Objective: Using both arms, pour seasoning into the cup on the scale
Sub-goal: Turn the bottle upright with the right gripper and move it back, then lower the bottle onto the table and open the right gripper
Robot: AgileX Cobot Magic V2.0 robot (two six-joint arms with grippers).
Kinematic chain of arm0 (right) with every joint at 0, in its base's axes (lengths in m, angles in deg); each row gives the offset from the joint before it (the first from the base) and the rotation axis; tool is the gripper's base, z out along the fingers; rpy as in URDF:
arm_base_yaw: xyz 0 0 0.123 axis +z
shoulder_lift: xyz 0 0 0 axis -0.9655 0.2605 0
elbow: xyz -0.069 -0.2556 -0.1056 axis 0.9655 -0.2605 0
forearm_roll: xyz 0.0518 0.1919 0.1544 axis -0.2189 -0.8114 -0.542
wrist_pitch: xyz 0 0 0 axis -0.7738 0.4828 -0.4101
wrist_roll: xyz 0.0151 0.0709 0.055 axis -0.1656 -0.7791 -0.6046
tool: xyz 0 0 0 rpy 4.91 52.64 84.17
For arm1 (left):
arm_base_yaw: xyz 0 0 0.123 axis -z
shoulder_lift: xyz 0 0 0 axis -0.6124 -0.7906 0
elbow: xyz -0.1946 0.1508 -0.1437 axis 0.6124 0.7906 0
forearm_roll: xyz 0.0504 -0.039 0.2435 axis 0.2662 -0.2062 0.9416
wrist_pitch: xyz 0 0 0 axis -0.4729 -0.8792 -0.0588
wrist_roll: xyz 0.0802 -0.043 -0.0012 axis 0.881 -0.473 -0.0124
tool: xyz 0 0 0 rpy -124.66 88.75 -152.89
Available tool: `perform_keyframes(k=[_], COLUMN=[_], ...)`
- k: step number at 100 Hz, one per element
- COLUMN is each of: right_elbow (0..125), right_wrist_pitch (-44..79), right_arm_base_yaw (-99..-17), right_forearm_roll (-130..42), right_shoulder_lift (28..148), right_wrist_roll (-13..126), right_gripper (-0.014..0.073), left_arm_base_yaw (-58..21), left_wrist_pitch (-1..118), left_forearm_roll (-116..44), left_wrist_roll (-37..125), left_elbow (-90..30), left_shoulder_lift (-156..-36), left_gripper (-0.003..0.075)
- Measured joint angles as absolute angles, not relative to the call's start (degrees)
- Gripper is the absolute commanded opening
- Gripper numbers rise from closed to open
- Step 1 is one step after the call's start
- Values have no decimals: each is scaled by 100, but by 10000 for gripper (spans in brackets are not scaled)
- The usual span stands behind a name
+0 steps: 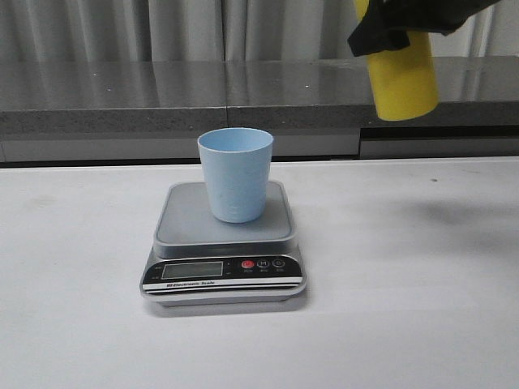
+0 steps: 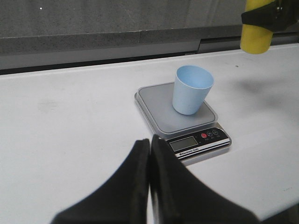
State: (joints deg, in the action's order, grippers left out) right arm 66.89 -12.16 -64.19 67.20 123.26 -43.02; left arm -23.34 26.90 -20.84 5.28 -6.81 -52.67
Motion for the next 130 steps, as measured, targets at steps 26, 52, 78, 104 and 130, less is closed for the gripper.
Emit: perform_keyframes(k=[26,52,78,104,130], right_elbow=[5824,4934,4378,4293,4293], right_wrist_pitch=[-1231,-2146,-3528,-4248,-4762], right_arm_base_yaw=[-6494,-6494,-6517,-6517,-6517], right_forearm_roll=[3726,445,-642,-741,-780], right_shoulder_lift=[12322,12334,12832,13228,13611], right_wrist_roll=[-1231,1422,1879,1889,1902], right_gripper=[-60,-60,-60,-60,-56], left_arm_base_yaw=[-2334,-2334,-2334,-2334,-2334], left_wrist_pitch=[2690,2690,2690,2690,2690], left_forearm_roll=[-2084,-2084,-2084,-2084,-2084], left_wrist_roll=[528,528,528,528,528], left_elbow=[-681,-681,-681,-681,-681], left_shoulder_lift=[-5267,-5267,-5267,-5267,-5267], left_gripper=[-20,-20,-20,-20,-20])
